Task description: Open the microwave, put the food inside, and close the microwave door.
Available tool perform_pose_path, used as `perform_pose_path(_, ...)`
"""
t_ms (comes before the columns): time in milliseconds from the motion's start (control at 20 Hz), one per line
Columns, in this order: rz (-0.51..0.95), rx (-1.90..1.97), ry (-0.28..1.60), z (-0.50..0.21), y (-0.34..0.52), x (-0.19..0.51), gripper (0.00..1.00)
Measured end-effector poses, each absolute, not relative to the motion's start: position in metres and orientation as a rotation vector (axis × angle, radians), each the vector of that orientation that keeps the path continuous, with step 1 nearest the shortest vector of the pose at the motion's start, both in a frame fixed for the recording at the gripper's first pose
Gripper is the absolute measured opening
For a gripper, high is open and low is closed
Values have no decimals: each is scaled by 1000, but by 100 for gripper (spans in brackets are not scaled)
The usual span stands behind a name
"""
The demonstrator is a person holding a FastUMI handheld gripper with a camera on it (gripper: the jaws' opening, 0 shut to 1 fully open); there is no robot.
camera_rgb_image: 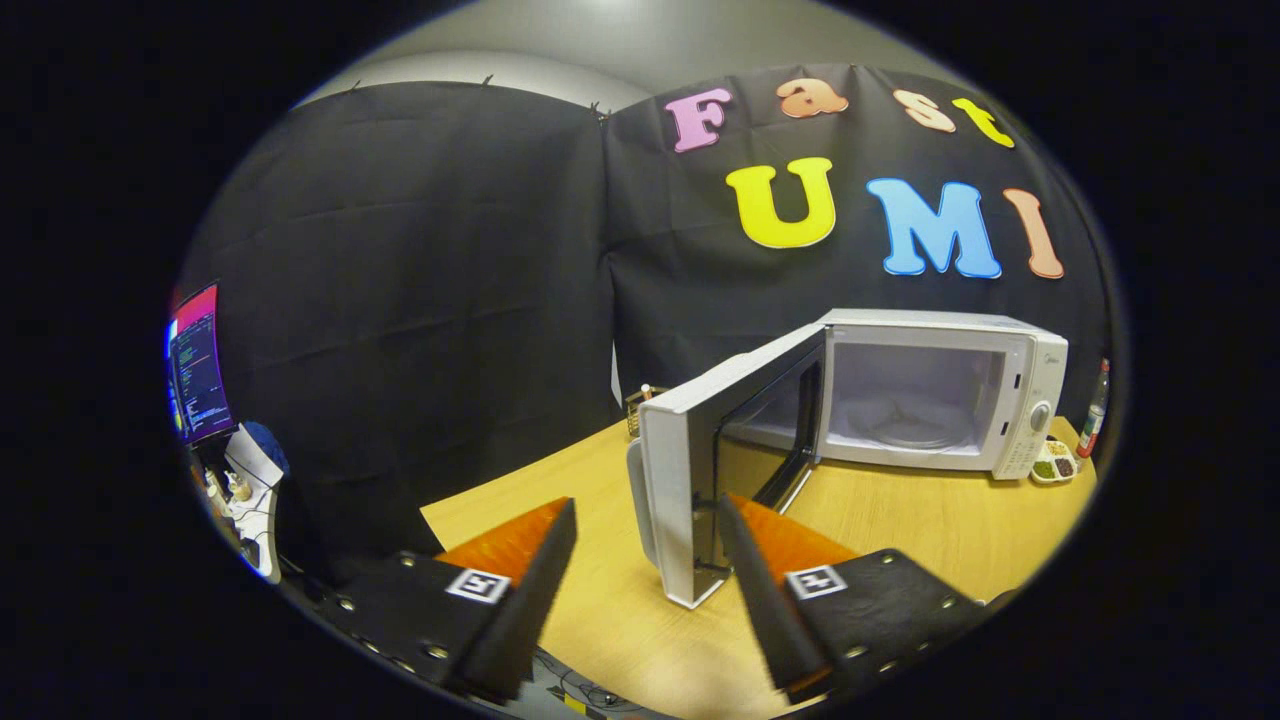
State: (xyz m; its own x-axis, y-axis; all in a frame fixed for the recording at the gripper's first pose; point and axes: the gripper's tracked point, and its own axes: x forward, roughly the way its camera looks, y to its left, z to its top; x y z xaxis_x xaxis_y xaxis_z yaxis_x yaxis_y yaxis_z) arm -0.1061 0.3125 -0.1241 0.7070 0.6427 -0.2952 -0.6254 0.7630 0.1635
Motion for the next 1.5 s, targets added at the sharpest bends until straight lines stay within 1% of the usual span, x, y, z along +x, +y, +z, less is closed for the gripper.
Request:
perform_pose_path(50, 677, 48, 327, -118, 300, -100, 97)
perform_pose_path(300, 534, 9, 272, -104, 223, -80, 97)
perform_pose_path(650, 346, -31, 342, -137, 107, -57, 97)
perform_pose_path(900, 232, -24, 420, -173, 41, -58, 97)
perform_pose_path(1100, 173, 61, 509, -206, 14, -65, 97)
perform_pose_path(1150, 165, 86, 541, -216, 12, -68, 99)
perform_pose_path(1500, 164, 213, 732, -267, 16, -90, 99)
